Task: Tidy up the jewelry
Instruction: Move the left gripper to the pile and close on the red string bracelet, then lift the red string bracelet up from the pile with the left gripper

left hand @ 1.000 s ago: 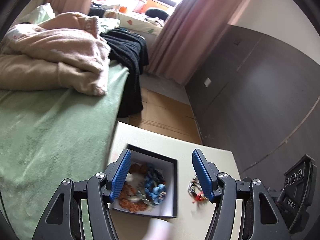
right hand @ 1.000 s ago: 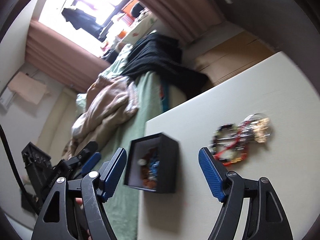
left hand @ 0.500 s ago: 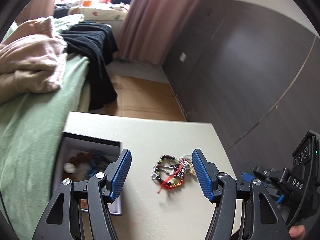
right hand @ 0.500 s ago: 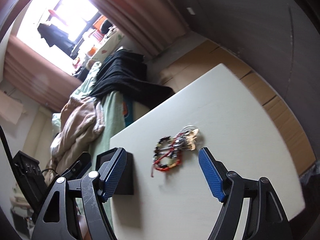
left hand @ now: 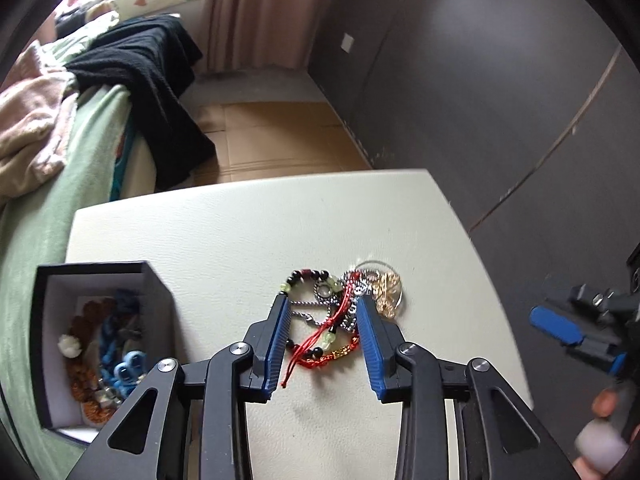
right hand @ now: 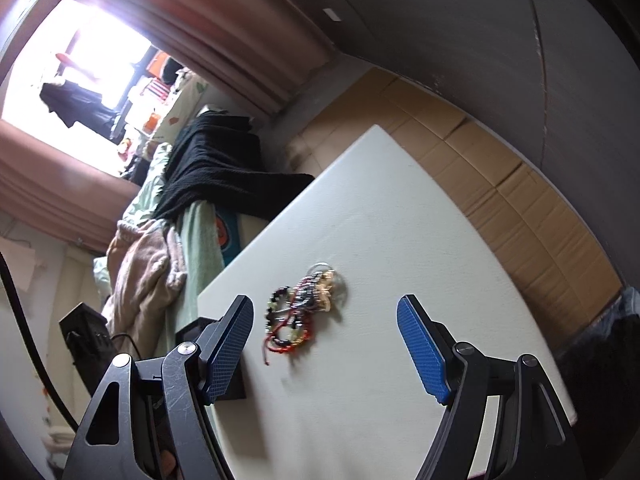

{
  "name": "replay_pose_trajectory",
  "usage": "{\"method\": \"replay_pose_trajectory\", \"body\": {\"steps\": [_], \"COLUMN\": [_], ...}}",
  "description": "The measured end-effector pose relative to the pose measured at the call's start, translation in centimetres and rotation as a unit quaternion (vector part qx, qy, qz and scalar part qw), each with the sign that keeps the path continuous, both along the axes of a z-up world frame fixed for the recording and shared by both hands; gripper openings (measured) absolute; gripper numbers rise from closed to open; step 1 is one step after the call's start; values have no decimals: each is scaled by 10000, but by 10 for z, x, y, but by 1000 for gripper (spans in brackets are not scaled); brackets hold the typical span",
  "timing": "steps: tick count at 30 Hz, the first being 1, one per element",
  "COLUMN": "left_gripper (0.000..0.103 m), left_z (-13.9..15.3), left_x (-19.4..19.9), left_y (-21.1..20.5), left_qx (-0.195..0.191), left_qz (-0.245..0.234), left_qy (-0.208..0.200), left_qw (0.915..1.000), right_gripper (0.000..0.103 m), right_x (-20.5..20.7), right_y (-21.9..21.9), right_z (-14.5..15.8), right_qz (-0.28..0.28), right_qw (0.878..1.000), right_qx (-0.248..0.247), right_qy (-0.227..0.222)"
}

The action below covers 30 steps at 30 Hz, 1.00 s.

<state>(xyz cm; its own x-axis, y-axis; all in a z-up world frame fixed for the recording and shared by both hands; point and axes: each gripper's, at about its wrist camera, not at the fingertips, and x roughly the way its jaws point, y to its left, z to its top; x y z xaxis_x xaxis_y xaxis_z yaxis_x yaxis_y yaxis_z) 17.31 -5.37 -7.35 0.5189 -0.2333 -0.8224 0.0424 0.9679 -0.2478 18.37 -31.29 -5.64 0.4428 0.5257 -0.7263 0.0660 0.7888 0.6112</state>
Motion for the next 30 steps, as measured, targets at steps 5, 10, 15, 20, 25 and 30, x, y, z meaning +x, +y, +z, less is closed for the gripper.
{"method": "replay_pose_trajectory", "body": {"steps": [5, 10, 15, 20, 25, 30], "left_gripper": [33, 33, 10, 6, 6, 6], "left_z": [-18, -32, -47, -33, -14, 0], "left_x": [4, 8, 8, 0, -9, -15], "left_y": [-13, -22, -24, -21, -7, 10], "left_qx": [296, 356, 412, 183, -241, -497], "left_qz": [-253, -479, -584, -678, -604, -486], "left_qy": [41, 158, 342, 187, 74, -53], "left_qw": [9992, 9981, 9969, 9974, 9979, 9976], "right_gripper": [75, 75, 75, 75, 75, 72], "right_x": [2, 4, 7, 8, 11, 14], "right_y": [-11, -9, 2, 18, 39, 55], "right_z": [-4, -5, -10, -18, -26, -34], "right_qz": [-124, -98, 14, 173, 358, 437], "right_qw": [9998, 9998, 9997, 9994, 9986, 9981], "right_qx": [37, -26, -26, 57, 63, 131], "right_qy": [129, 148, 227, 300, 372, 425]}}
